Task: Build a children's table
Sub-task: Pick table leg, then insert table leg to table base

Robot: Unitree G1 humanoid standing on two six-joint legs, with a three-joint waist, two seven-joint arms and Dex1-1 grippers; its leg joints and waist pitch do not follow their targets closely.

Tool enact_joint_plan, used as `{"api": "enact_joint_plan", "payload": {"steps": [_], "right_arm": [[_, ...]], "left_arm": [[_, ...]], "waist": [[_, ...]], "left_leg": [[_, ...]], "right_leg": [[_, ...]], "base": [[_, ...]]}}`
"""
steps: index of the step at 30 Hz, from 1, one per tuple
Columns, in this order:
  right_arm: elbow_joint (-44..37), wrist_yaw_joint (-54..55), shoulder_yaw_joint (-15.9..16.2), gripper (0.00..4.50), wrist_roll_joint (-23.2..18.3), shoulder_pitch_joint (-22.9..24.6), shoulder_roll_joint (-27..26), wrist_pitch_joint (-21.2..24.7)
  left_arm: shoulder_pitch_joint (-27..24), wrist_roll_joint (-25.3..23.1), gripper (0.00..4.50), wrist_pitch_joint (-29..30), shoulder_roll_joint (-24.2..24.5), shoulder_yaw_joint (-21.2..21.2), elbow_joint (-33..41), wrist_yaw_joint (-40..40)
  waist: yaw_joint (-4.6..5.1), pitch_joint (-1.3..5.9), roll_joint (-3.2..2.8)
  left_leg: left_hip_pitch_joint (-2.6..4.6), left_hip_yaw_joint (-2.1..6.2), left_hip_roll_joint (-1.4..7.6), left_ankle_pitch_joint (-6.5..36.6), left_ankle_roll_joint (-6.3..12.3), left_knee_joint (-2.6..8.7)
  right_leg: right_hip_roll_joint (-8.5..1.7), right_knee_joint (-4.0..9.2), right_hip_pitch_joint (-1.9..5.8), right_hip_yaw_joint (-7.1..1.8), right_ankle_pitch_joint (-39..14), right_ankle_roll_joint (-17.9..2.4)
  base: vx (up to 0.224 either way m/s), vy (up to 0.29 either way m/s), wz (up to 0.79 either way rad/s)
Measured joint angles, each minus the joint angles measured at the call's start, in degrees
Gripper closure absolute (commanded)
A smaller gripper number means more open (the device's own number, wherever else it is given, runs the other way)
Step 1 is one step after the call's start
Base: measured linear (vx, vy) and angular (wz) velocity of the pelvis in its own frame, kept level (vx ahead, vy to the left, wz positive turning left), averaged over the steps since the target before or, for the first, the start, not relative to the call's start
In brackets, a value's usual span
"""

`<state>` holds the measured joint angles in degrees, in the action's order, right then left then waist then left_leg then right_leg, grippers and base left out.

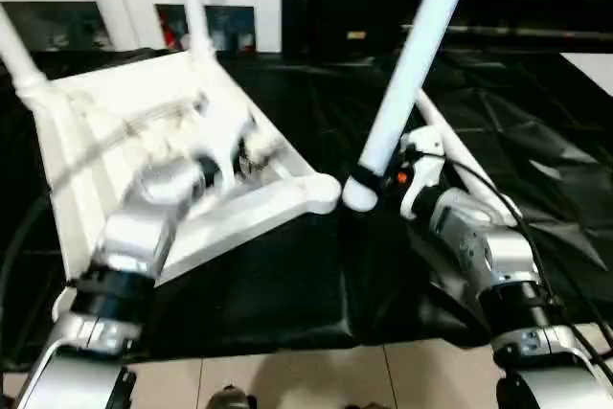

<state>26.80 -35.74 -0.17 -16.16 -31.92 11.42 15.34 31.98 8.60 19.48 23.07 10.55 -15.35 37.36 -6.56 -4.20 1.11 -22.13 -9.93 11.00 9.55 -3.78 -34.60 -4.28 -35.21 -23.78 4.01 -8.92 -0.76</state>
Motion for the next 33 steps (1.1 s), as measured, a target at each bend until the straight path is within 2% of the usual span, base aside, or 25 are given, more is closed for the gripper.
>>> {"api": "enact_joint_plan", "payload": {"steps": [6, 7, 11, 13, 16, 19, 22, 25, 27, 30, 33], "right_arm": [[0.37, 1.44, -0.02, 2.57, 1.04, 0.96, -0.02, -1.33], [0.27, 1.69, -0.03, 2.57, 1.04, 1.47, -0.01, -1.43], [0.18, 1.72, -0.04, 2.57, 1.10, 3.01, 0.25, -1.52], [-0.07, 1.71, -0.04, 2.57, 1.17, 3.04, 0.29, -1.65], [-1.06, 1.75, -0.06, 2.57, 1.48, 3.12, 0.39, -1.98], [-1.53, 1.84, -0.08, 2.57, 1.58, 3.46, 0.52, -2.04], [-1.98, 1.87, 0.02, 2.57, 1.61, 4.46, 0.52, -2.04], [-1.98, 1.79, 0.02, 2.57, 1.80, 4.49, 0.53, -2.04], [-1.98, 1.70, 0.03, 2.57, 2.17, 4.49, 0.55, -2.04], [-1.98, 1.61, 0.12, 2.57, 2.31, 4.49, 0.59, -2.06], [-1.98, 1.61, 0.15, 2.57, 2.36, 4.48, 0.61, -2.13]], "left_arm": [[-0.08, -0.58, 1.20, -0.03, 0.95, 4.63, -4.07, 8.76], [0.14, -1.29, 1.49, -0.24, 0.94, 5.36, -5.96, 9.71], [1.79, -3.82, 1.62, -0.19, 0.95, 6.84, -11.70, 10.57], [3.21, -4.43, 1.92, 0.50, 0.92, 7.31, -13.31, 10.56], [4.60, -5.05, 1.99, 1.23, 0.38, 7.35, -15.33, 10.10], [5.30, -5.35, 2.39, 1.54, -0.12, 7.31, -16.27, 10.00], [5.35, -4.85, 2.43, 2.81, -0.53, 6.72, -16.29, 11.27], [5.43, -4.30, 2.85, 4.36, -0.69, 6.35, -16.28, 11.78], [5.64, -4.08, 2.83, 5.25, -0.97, 6.02, -16.28, 11.79], [6.34, -3.73, 3.19, 6.61, -1.03, 5.48, -16.27, 11.86], [6.59, -3.79, 3.28, 6.69, -0.95, 5.43, -16.25, 12.33]], "waist": [[0.22, 0.00, -0.06], [0.26, 0.03, -0.18], [0.45, -0.01, -0.43], [0.63, 0.05, -0.68], [0.83, 0.05, -0.76], [0.97, 0.07, -0.82], [1.10, 0.07, -0.91], [1.27, 0.08, -1.00], [1.29, 0.08, -1.01], [1.36, 0.08, -1.01], [1.39, 0.08, -1.01]], "left_leg": [[0.07, -0.02, 0.00, 0.00, -0.01, 0.05], [0.09, -0.02, -0.01, 0.00, -0.01, 0.05], [0.08, -0.01, -0.01, 0.00, -0.01, 0.05], [0.12, -0.01, -0.02, 0.00, -0.01, 0.05], [0.13, 0.00, -0.01, 0.00, -0.01, 0.05], [0.13, 0.00, -0.01, 0.00, -0.01, 0.05], [0.12, 0.00, -0.02, 0.00, -0.01, 0.05], [0.12, 0.00, -0.02, 0.00, -0.01, 0.05], [0.11, 0.00, -0.01, 0.00, -0.01, 0.05], [0.12, 0.00, -0.01, 0.00, -0.01, 0.05], [0.12, 0.00, -0.01, 0.00, -0.01, 0.05]], "right_leg": [[0.00, 0.00, 0.02, -0.02, 0.03, -0.05], [0.00, 0.00, 0.02, -0.02, 0.03, -0.05], [0.01, -0.02, 0.01, -0.01, 0.04, -0.04], [0.00, 0.00, 0.04, -0.02, 0.06, -0.04], [0.01, -0.03, 0.04, -0.01, 0.06, -0.04], [0.01, -0.02, 0.05, -0.01, 0.09, -0.09], [0.00, 0.03, 0.07, -0.01, 0.14, -0.18], [0.01, 0.03, 0.07, -0.01, 0.14, -0.19], [0.01, 0.03, 0.06, 0.00, 0.14, -0.19], [0.01, 0.03, 0.07, 0.00, 0.14, -0.19], [0.01, 0.04, 0.07, 0.00, 0.14, -0.18]], "base": [[0.000, 0.000, 0.00], [0.000, 0.000, 0.00], [0.000, 0.000, 0.00], [0.000, 0.000, 0.00], [0.000, 0.000, 0.00], [0.000, 0.000, 0.00], [0.000, 0.000, 0.00], [0.000, 0.000, 0.00], [0.000, 0.000, 0.00], [0.000, 0.000, 0.00], [0.000, 0.000, 0.00]]}}
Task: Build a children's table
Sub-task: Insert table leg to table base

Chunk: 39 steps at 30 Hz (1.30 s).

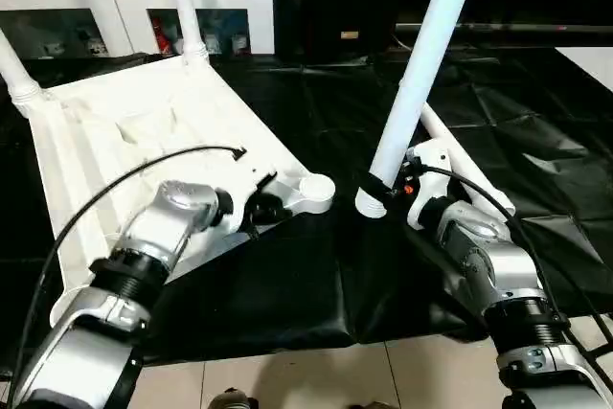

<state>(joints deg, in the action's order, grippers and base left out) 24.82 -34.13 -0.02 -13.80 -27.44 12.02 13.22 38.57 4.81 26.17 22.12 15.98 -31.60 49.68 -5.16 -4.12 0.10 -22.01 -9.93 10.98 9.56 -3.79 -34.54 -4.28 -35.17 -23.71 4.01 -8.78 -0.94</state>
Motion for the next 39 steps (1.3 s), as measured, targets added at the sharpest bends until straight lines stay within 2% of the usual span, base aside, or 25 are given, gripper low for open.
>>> {"api": "enact_joint_plan", "payload": {"steps": [3, 6, 7, 14, 21, 26, 29, 32, 36, 39], "right_arm": [[0.00, -0.02, 0.10, 2.57, 0.14, -0.03, -0.01, -0.12], [0.02, -0.13, 0.43, 2.57, 0.49, -0.15, -0.01, -0.21], [0.03, -0.19, 0.43, 2.57, 0.51, -0.19, 0.00, -0.24], [0.44, -0.62, 0.43, 2.57, 0.79, -1.01, 0.14, -0.31], [0.85, -1.13, 0.44, 2.57, 0.99, -1.80, 0.33, -1.39], [0.71, -4.32, 0.38, 2.57, -0.32, -1.83, 0.48, -0.60], [-1.36, -9.70, 0.99, 2.57, -3.00, -1.81, 0.86, 2.52], [-3.49, -14.06, 4.03, 2.57, -3.81, -2.19, 1.30, 3.86], [-0.53, -14.63, 5.10, 2.57, -2.91, -4.50, -0.81, 3.39], [3.11, -14.49, 5.18, 2.57, -1.80, -5.66, -1.69, 2.63]], "left_arm": [[0.00, -0.37, 3.63, -0.02, 0.22, 0.23, 0.02, 0.19], [-0.06, -1.51, 3.67, -0.14, 1.06, 1.59, 0.52, 1.00], [-0.10, -2.04, 3.97, -0.06, 1.29, 1.93, 0.85, 1.22], [-0.37, -2.63, 4.47, 0.22, 2.35, 2.41, 1.51, 2.39], [-0.54, -3.00, 4.50, 0.23, 3.11, 2.43, 1.84, 3.25], [-3.24, -2.58, 4.50, -5.98, 4.85, 1.91, 2.95, 7.09], [-6.11, -1.40, 4.50, -7.29, 5.94, 2.12, 6.79, 11.69], [-6.70, -1.10, 4.50, -7.55, 5.19, 3.71, 8.63, 13.88], [-6.59, -1.59, 4.50, -9.84, 3.28, 4.70, 8.03, 13.42], [-6.52, -2.62, 4.50, -10.97, 2.36, 5.07, 7.63, 12.15]], "waist": [[0.01, 0.00, 0.00], [0.07, 0.00, 0.00], [0.16, 0.00, 0.00], [0.31, 0.00, 0.00], [0.17, 0.00, -0.01], [0.14, 0.00, -0.24], [-0.67, -0.06, -0.76], [-1.74, -0.02, -0.86], [-1.65, -0.01, -0.81], [-1.16, -0.02, -0.65]], "left_leg": [[0.00, 0.00, 0.00, 0.00, 0.00, 0.00], [0.00, 0.00, 0.00, 0.00, 0.00, 0.00], [0.01, 0.00, 0.00, 0.00, 0.00, 0.00], [0.08, 0.00, 0.01, 0.00, 0.00, 0.02], [0.07, 0.00, 0.00, 0.00, 0.00, 0.02], [0.04, 0.00, 0.01, 0.00, 0.00, 0.06], [-0.08, -0.01, 0.00, 0.00, 0.01, 0.05], [-0.10, -0.07, 0.00, 0.00, 0.02, 0.05], [-0.07, -0.16, 0.00, 0.00, 0.01, 0.04], [-0.02, -0.15, 0.01, 0.00, 0.01, 0.05]], "right_leg": [[0.00, 0.01, 0.00, 0.00, -0.01, 0.01], [0.00, 0.01, -0.01, 0.00, -0.01, 0.01], [0.00, 0.01, -0.01, 0.00, -0.01, 0.02], [0.01, -0.04, -0.03, 0.01, -0.07, 0.14], [0.01, -0.02, 0.00, 0.01, -0.05, 0.15], [0.01, 0.02, -0.02, 0.01, -0.04, 0.13], [-0.03, 0.08, -0.01, 0.02, -0.01, 0.02], [-0.08, 0.10, 0.04, 0.01, -0.05, 0.05], [-0.11, 0.09, 0.07, -0.04, -0.13, 0.21], [-0.12, 0.02, 0.07, -0.03, -0.16, 0.31]], "base": [[0.000, 0.000, 0.00], [0.000, 0.000, 0.00], [0.000, 0.000, 0.00], [0.000, 0.000, 0.00], [0.000, 0.000, 0.00], [0.000, 0.000, 0.00], [0.000, 0.000, 0.00], [0.000, 0.000, 0.00], [0.000, 0.000, 0.00], [0.000, 0.000, 0.00]]}}
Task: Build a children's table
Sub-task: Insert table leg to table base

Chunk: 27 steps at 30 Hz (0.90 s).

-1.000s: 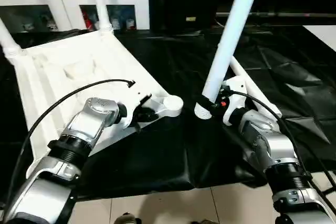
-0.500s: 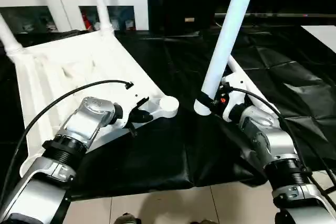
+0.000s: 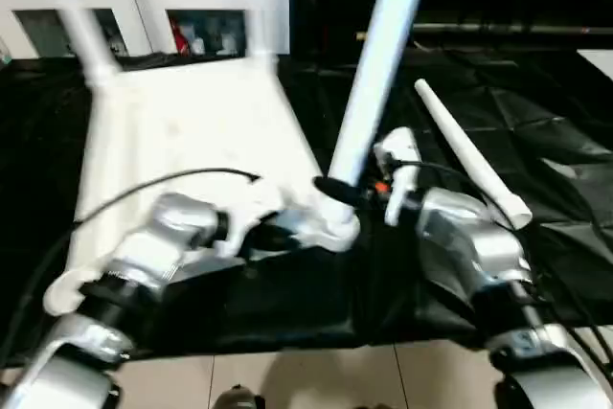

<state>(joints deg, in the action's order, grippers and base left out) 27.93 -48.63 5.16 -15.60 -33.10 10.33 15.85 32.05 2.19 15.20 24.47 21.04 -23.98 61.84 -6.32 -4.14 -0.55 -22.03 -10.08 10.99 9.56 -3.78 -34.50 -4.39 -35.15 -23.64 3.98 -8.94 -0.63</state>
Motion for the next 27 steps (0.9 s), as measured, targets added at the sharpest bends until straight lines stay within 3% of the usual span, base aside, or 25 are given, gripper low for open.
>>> {"api": "enact_joint_plan", "payload": {"steps": [8, 19, 27], "right_arm": [[4.31, 1.14, 1.98, 2.57, 2.76, -2.85, -0.05, -2.88], [3.01, -2.04, 0.98, 2.57, 1.69, -2.15, 2.65, -0.86], [3.48, -2.03, 0.65, 2.57, 1.48, -1.16, 1.50, -0.94]], "left_arm": [[0.00, -0.42, 4.50, -0.39, -0.44, -0.67, -0.67, -1.91], [-0.04, -0.62, 4.50, -0.62, -0.38, -1.35, -1.16, -2.03], [0.02, -0.85, 4.50, -0.66, -0.61, -1.44, -1.32, -2.06]], "waist": [[1.18, 0.03, 0.15], [1.20, 0.04, 0.14], [1.18, 0.04, 0.15]], "left_leg": [[0.04, 0.02, 0.00, 0.00, 0.00, 0.04], [0.04, 0.01, 0.00, 0.00, 0.00, 0.05], [0.04, 0.01, 0.00, 0.00, 0.00, 0.05]], "right_leg": [[0.00, -0.06, -0.06, 0.02, -0.01, 0.04], [0.01, -0.08, -0.08, 0.02, -0.01, 0.04], [0.01, -0.06, -0.08, 0.01, -0.01, 0.04]], "base": [[0.000, 0.000, 0.00], [0.000, 0.000, 0.00], [0.000, 0.000, 0.00]]}}
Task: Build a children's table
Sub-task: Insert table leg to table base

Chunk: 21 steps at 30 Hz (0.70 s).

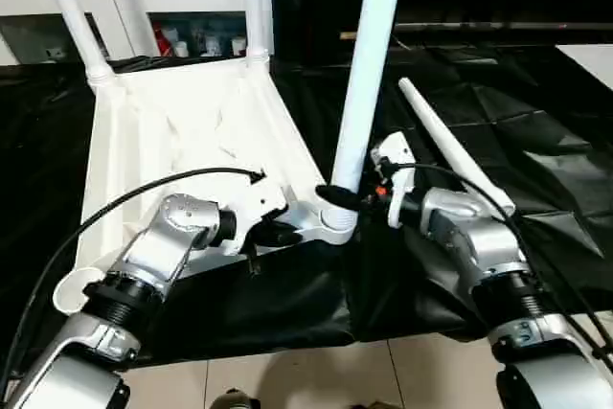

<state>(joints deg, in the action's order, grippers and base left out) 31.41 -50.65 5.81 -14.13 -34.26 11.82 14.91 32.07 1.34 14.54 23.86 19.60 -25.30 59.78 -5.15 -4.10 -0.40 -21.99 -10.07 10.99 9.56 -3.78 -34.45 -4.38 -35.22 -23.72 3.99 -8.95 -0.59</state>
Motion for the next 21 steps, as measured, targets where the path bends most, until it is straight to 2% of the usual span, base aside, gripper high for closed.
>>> {"api": "enact_joint_plan", "payload": {"steps": [8, 13, 21], "right_arm": [[5.24, 0.35, -1.04, 2.57, -0.07, -1.47, -1.50, -2.48], [7.22, 0.47, -1.96, 2.57, -0.03, -1.54, -1.77, -4.62], [8.17, 0.87, -2.11, 2.57, -0.03, -1.54, -2.17, -5.69]], "left_arm": [[-0.29, -0.09, 4.50, 0.03, -0.25, -0.22, -0.01, -0.29], [-1.64, 1.73, 4.50, 0.06, -2.32, -3.91, -0.71, -0.79], [-1.97, 1.76, 4.50, -0.03, -1.82, -3.98, -0.73, -1.21]], "waist": [[0.18, 0.30, 0.50], [0.09, 0.45, 0.73], [0.11, 0.64, 1.03]], "left_leg": [[0.05, 0.00, 0.00, 0.00, 0.00, 0.02], [0.06, -0.01, 0.00, 0.00, 0.00, 0.01], [0.09, -0.01, 0.00, 0.00, 0.00, 0.03]], "right_leg": [[0.00, -0.01, -0.01, 0.00, 0.00, 0.00], [0.00, 0.01, 0.00, -0.01, 0.00, 0.00], [0.00, 0.00, 0.00, -0.01, 0.00, 0.00]], "base": [[0.000, 0.000, 0.00], [0.000, 0.000, 0.00], [0.000, 0.000, 0.00]]}}
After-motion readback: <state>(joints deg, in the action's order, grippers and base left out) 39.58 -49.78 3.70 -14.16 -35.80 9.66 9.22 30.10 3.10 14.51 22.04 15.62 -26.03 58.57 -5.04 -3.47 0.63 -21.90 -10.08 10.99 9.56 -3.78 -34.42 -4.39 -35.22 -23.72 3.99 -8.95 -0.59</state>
